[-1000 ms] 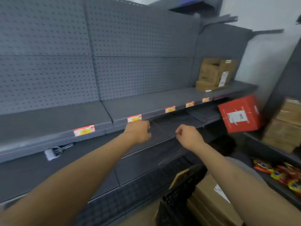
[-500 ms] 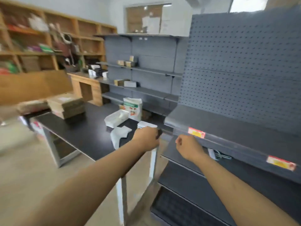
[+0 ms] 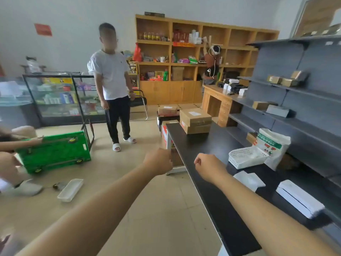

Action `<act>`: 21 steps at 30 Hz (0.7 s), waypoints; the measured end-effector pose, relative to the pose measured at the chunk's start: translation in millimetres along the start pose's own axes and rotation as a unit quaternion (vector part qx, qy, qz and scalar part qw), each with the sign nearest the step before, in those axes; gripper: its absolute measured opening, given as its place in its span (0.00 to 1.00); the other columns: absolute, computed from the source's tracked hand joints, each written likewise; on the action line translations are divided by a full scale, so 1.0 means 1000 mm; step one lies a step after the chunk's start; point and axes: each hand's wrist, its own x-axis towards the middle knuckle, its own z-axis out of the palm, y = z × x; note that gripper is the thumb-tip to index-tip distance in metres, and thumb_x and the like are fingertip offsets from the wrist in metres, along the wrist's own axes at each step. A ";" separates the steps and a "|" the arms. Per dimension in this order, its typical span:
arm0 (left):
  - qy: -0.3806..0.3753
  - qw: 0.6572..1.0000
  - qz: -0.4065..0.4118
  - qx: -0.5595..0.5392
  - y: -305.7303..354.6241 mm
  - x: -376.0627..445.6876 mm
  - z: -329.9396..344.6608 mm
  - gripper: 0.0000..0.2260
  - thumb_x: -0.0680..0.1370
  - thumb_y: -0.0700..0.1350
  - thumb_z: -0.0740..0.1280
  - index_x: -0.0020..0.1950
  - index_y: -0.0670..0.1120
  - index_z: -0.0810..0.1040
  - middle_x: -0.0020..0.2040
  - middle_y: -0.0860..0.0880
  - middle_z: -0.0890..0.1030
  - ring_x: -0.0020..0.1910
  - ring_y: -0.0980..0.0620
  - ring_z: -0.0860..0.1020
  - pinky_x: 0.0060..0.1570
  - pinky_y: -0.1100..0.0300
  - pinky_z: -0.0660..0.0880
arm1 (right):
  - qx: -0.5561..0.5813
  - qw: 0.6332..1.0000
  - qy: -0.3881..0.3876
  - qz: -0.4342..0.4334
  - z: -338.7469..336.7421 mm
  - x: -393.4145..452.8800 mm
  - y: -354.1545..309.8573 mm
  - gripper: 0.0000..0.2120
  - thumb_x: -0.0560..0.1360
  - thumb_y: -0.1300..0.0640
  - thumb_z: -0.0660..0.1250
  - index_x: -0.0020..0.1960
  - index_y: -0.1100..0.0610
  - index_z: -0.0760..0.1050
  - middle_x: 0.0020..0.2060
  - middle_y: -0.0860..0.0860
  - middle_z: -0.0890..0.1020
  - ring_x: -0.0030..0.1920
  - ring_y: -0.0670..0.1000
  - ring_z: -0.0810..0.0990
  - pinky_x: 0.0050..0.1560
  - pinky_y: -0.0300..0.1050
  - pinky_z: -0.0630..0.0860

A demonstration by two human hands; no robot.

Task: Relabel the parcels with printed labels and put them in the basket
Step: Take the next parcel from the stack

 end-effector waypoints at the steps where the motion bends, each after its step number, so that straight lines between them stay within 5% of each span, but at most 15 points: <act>1: -0.001 1.000 -0.019 -0.003 -0.012 0.009 -0.001 0.14 0.77 0.51 0.64 0.60 0.47 0.76 0.56 0.48 0.78 0.52 0.46 0.77 0.42 0.58 0.71 | 0.002 1.000 -0.010 -0.009 0.003 0.018 -0.005 0.07 0.77 0.56 0.59 0.45 0.47 0.74 0.44 0.49 0.79 0.40 0.50 0.73 0.31 0.38 0.63; 8: -0.010 0.994 -0.103 0.020 -0.087 0.080 0.006 0.16 0.77 0.53 0.63 0.62 0.49 0.74 0.58 0.49 0.77 0.53 0.48 0.76 0.43 0.59 0.68 | -0.003 0.994 -0.085 -0.066 0.043 0.126 -0.037 0.07 0.78 0.57 0.60 0.50 0.53 0.76 0.45 0.51 0.79 0.46 0.52 0.78 0.50 0.51 0.79; 15: -0.021 0.994 -0.103 0.024 -0.166 0.212 0.006 0.15 0.77 0.52 0.64 0.60 0.47 0.75 0.57 0.48 0.77 0.53 0.48 0.76 0.43 0.59 0.69 | 0.002 0.993 -0.103 -0.065 0.077 0.269 -0.070 0.08 0.78 0.57 0.60 0.54 0.54 0.76 0.49 0.52 0.79 0.49 0.52 0.79 0.52 0.50 0.79; 21: -0.020 0.996 -0.046 0.070 -0.212 0.351 -0.025 0.15 0.77 0.52 0.65 0.61 0.48 0.75 0.57 0.49 0.77 0.46 0.51 0.74 0.32 0.63 0.64 | 0.010 0.996 -0.079 -0.033 0.077 0.397 -0.087 0.07 0.77 0.56 0.62 0.55 0.53 0.74 0.49 0.50 0.80 0.47 0.50 0.78 0.45 0.43 0.75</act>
